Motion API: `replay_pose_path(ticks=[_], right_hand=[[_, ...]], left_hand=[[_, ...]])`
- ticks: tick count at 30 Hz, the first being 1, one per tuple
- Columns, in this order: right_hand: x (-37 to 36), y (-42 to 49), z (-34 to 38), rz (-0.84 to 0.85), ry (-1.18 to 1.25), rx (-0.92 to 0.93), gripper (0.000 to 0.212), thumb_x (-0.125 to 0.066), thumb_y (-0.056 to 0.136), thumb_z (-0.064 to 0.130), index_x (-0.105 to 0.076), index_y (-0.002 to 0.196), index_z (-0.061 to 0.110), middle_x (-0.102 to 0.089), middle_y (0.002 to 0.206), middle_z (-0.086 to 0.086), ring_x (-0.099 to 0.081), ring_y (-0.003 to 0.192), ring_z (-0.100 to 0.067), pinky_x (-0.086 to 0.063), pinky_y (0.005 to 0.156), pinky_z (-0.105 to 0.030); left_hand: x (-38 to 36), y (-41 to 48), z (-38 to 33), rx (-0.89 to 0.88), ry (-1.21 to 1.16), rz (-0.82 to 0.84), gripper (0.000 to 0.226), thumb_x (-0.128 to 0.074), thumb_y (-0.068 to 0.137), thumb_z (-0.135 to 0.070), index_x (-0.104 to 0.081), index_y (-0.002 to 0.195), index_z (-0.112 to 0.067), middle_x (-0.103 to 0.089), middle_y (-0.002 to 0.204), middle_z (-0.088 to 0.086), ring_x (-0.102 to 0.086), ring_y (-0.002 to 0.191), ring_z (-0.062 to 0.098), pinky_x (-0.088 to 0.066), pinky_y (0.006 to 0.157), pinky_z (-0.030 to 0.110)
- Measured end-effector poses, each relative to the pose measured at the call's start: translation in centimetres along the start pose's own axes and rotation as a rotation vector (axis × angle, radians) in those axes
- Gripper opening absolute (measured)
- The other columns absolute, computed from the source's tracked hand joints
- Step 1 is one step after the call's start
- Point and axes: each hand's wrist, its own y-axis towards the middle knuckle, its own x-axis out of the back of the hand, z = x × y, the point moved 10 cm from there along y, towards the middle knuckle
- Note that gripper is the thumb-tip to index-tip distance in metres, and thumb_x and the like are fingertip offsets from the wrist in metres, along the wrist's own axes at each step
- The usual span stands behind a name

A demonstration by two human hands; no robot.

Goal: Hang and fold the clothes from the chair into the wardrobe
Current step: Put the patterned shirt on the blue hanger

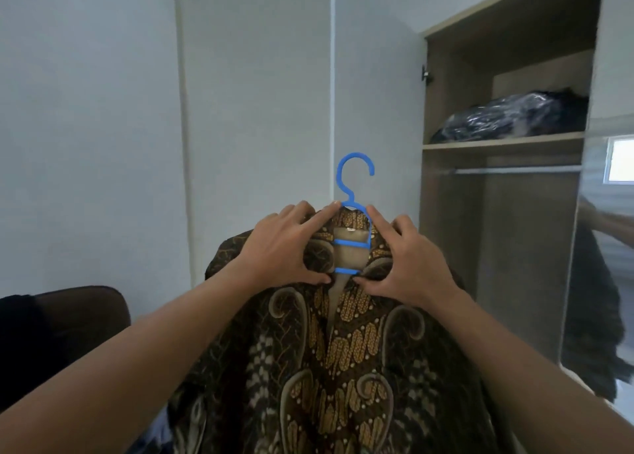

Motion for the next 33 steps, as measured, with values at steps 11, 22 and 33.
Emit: replay_pose_path(ticks=[11,22,33], right_hand=[[-0.3,-0.8,-18.2,0.004,-0.078,-0.095,0.119,-0.060,0.058,0.088,-0.019,0.156,0.035,-0.038,0.101,0.002,-0.048,0.074,-0.015,-0.053,0.065,-0.034],[-4.4,3.0,-34.0,-0.005,-0.058,-0.117,0.126,-0.052,0.052,0.099,-0.012,0.156,0.041,-0.038,0.101,0.005,-0.051,0.075,-0.013,-0.054,0.069,-0.037],[-13.5,4.9,-50.5,-0.061,-0.070,-0.433,0.120,-0.075,0.064,0.068,0.003,0.153,0.048,-0.034,0.130,0.000,-0.040,0.123,-0.022,-0.031,0.111,-0.052]], left_hand=[[-9.4,13.2,-9.9,-0.071,-0.094,0.026,0.118,-0.067,0.060,-0.081,-0.017,0.156,-0.032,-0.052,0.108,-0.002,-0.056,0.087,0.017,-0.048,0.059,0.030],[-19.1,24.9,-14.1,-0.050,-0.091,0.034,0.119,-0.062,0.060,-0.087,-0.022,0.155,-0.026,-0.055,0.113,0.001,-0.059,0.087,0.019,-0.053,0.063,0.035],[-33.1,37.9,-18.4,-0.151,-0.055,0.022,0.116,-0.069,0.069,-0.074,-0.012,0.158,-0.027,-0.050,0.125,0.006,-0.058,0.104,0.024,-0.045,0.068,0.033]])
